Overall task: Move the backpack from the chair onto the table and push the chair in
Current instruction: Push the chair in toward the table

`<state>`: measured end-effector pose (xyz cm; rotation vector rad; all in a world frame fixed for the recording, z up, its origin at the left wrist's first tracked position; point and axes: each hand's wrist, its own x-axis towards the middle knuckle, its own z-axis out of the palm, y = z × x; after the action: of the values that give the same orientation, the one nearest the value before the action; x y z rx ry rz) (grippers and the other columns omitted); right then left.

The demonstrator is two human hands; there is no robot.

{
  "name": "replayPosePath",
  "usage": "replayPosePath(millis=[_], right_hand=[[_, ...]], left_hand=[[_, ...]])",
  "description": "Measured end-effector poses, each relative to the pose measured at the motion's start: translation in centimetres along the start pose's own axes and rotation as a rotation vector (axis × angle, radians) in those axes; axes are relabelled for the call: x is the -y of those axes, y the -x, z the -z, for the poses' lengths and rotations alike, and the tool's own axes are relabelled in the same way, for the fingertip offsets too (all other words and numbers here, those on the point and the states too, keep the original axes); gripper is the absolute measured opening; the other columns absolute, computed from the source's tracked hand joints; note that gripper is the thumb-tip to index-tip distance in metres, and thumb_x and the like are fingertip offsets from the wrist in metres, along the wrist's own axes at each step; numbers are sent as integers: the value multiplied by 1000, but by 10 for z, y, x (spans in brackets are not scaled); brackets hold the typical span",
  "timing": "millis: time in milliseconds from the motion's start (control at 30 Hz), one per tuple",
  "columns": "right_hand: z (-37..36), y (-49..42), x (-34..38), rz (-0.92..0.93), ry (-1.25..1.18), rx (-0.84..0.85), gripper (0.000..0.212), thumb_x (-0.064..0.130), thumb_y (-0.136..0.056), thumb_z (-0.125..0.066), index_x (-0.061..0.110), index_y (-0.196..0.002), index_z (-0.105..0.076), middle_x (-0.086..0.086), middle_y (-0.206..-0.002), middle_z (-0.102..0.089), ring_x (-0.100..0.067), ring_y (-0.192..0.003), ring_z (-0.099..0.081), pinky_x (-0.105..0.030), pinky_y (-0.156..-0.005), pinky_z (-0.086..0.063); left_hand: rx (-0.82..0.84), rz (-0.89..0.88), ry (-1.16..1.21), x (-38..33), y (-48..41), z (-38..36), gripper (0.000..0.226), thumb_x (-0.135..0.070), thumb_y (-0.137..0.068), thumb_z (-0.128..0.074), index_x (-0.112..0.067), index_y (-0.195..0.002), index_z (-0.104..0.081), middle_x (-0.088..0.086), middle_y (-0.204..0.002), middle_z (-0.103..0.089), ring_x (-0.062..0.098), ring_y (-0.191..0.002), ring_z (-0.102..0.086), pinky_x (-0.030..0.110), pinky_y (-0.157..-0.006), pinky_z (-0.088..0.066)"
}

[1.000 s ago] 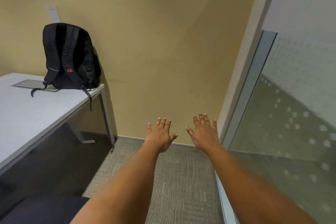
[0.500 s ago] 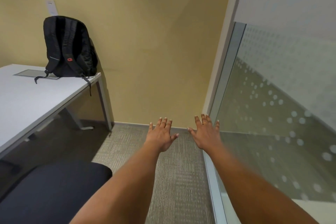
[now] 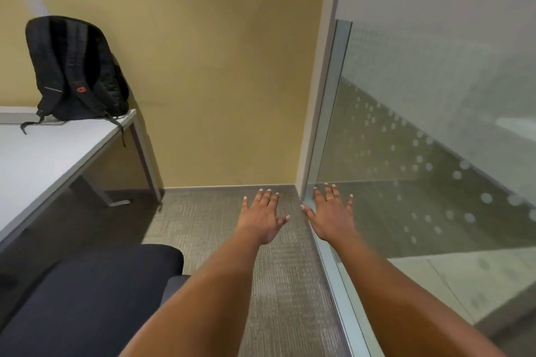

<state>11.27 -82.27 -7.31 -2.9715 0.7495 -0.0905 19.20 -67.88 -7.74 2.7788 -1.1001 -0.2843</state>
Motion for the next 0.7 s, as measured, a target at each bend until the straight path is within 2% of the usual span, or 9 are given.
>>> replayPosePath(millis=[167, 700], right_hand=[[-8, 53, 16, -65, -12, 8, 64, 53, -94, -23, 16, -145, -12, -12, -155, -8, -26, -143, -2, -55, -112, -1], [12, 168, 22, -138, -4, -34, 65, 55, -93, -22, 18, -145, -11, -11, -156, -5, -25, -143, 1, -55, -112, 0]], left_hand=[[46, -51, -31, 5, 46, -11, 68, -51, -94, -24, -14, -146, 1, 6, -157, 3, 21, -144, 9, 49, -114, 3], [26, -129, -65, -23, 149, -10, 68, -51, -95, -22, -14, -146, 1, 6, -157, 4, 21, -143, 9, 50, -115, 4]])
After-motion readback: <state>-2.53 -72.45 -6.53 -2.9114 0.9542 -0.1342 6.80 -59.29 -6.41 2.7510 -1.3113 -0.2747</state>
